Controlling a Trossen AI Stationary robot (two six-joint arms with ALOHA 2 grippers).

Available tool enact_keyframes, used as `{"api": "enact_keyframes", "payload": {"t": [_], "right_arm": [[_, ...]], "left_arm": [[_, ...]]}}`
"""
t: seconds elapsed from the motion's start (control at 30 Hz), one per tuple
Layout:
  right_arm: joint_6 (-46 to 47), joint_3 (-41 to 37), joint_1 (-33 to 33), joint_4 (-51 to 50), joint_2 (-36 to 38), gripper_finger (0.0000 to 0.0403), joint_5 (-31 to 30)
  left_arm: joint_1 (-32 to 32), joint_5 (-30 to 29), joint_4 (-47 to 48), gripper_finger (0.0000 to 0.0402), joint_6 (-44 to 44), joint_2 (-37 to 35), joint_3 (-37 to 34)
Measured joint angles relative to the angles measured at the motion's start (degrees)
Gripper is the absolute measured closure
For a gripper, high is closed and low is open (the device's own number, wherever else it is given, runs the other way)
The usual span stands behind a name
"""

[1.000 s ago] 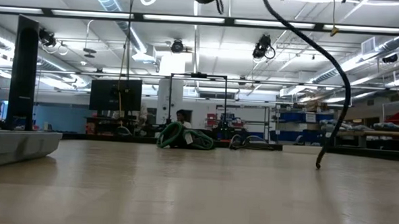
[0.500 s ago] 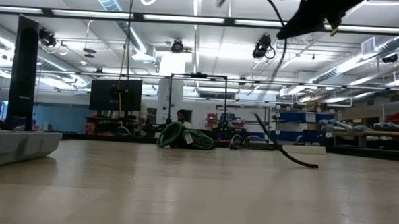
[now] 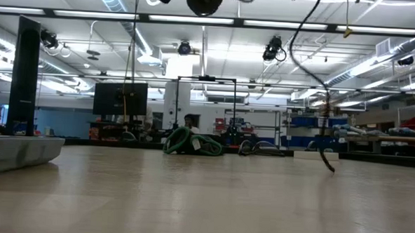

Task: Coil cords
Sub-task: Uncoil the black wire from the spool

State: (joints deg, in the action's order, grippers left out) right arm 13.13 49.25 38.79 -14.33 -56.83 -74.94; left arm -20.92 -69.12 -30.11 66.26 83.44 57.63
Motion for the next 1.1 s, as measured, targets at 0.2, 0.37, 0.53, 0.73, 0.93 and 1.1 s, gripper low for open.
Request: {"api": "enact_keyframes", "payload": {"t": [0.2, 0.37, 0.53, 0.73, 0.93, 1.1], "right_arm": [[-17.51, 0.0, 7.95, 19.56, -2.45, 0.0399, -0.88], [-21.2, 0.0, 9.9, 28.34, -6.0, 0.0399, 7.51], [-18.68, 0.0, 6.47, 29.54, -10.69, 0.0399, 14.45], [-16.14, 0.0, -0.63, 29.03, -15.17, 0.0399, 24.13], [-11.52, 0.0, -7.98, 18.37, -16.04, 0.0399, 25.34], [-1.86, 0.0, -13.23, 3.49, -13.95, 0.0399, 20.99]], "left_arm": [[2.17, -1.6, 2.73, 0.0402, -0.26, 0.0, 0.0], [4.16, -1.44, 0.81, 0.0402, -0.31, 0.0, 0.0], [4.91, 2.61, -3.89, 0.0402, -0.42, 0.0, 0.0], [4.76, 6.32, -9.1, 0.0402, -0.6, 0.0, 0.0], [2.31, 10.57, -10.79, 0.0402, -3.45, 0.0, 0.0], [-0.47, 10.59, -10.69, 0.0402, -3.65, 0.0, 0.0]]}}
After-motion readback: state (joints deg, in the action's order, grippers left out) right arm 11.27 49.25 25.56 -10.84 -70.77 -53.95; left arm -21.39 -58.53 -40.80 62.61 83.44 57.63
